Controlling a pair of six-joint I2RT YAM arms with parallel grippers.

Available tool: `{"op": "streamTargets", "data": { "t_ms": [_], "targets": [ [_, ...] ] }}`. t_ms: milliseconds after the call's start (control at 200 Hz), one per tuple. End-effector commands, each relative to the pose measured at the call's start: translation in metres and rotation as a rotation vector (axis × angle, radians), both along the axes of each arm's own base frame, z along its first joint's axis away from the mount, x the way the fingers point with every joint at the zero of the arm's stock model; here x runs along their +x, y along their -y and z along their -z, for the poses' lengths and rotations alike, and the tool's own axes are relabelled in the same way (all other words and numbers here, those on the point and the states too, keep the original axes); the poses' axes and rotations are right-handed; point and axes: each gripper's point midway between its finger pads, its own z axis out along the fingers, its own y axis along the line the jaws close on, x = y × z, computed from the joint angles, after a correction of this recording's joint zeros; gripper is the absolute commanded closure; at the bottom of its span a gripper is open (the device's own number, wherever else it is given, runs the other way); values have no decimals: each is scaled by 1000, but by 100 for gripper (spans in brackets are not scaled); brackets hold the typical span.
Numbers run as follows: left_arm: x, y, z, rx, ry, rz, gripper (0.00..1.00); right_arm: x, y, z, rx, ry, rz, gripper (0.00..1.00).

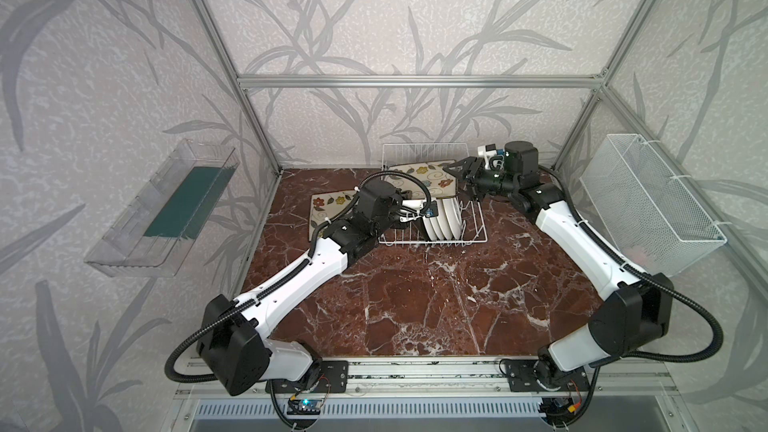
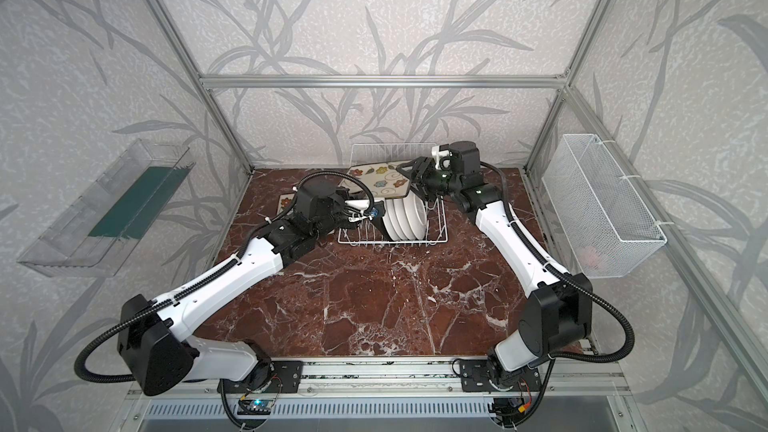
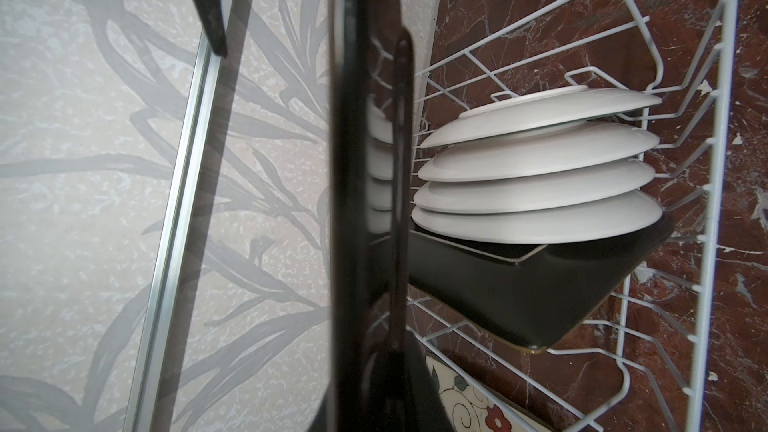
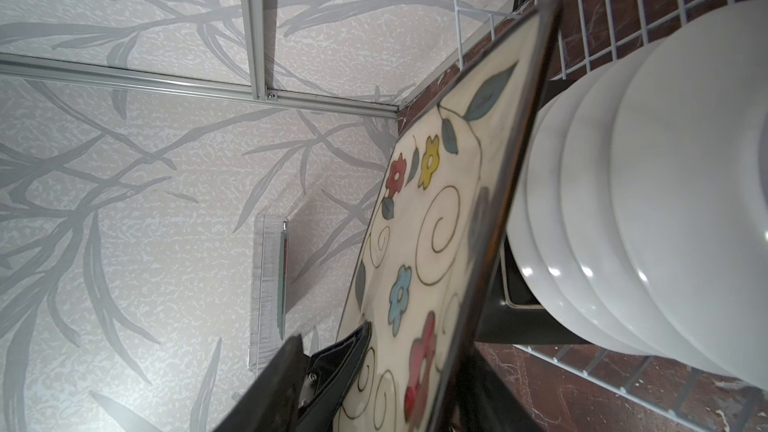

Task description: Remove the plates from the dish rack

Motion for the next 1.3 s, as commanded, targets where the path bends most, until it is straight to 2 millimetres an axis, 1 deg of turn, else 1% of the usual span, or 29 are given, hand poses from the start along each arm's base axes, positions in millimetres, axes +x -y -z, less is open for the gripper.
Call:
{"op": "streamTargets", "data": {
  "t_ms": [0,250,360,390,685,765,830,935,940,1045,1110,1185,1255,1295],
  "targets": [
    [-8,3,-98,-190,265,39,100,3,-8,3,19,5,-14,44],
    [-9,4,-99,-196,273,47,100,6,-10,12,21,-19,-19,45],
    [-9,5,-99,-202,272,49,100,8,-13,14,27,-25,-31,57],
    [-10,5,-98,-203,271,51,100,8,-14,15,28,-27,-36,58],
    [-12,3,-95,-191,271,50,100,9,-20,15,39,-41,-63,60],
    [-12,3,-95,-202,267,47,100,7,-23,15,41,-40,-75,66],
    [-10,3,-98,-220,315,44,100,6,-24,15,44,-45,-86,70],
    [-7,2,-95,-196,317,30,100,3,-25,15,46,-48,-98,76],
    [-6,2,-95,-194,316,30,100,3,-25,15,47,-45,-100,78],
    [-6,3,-94,-196,312,36,100,2,-26,13,49,-42,-107,86],
    [-4,4,-93,-194,309,35,100,1,-27,11,54,-33,-116,91],
    [-2,5,-90,-186,303,30,100,1,-27,12,54,-32,-122,93],
    [-1,5,-88,-181,300,27,100,1,-27,12,61,-30,-119,100],
    [0,5,-87,-181,297,25,100,1,-27,11,66,-29,-118,100]
  ]
}}
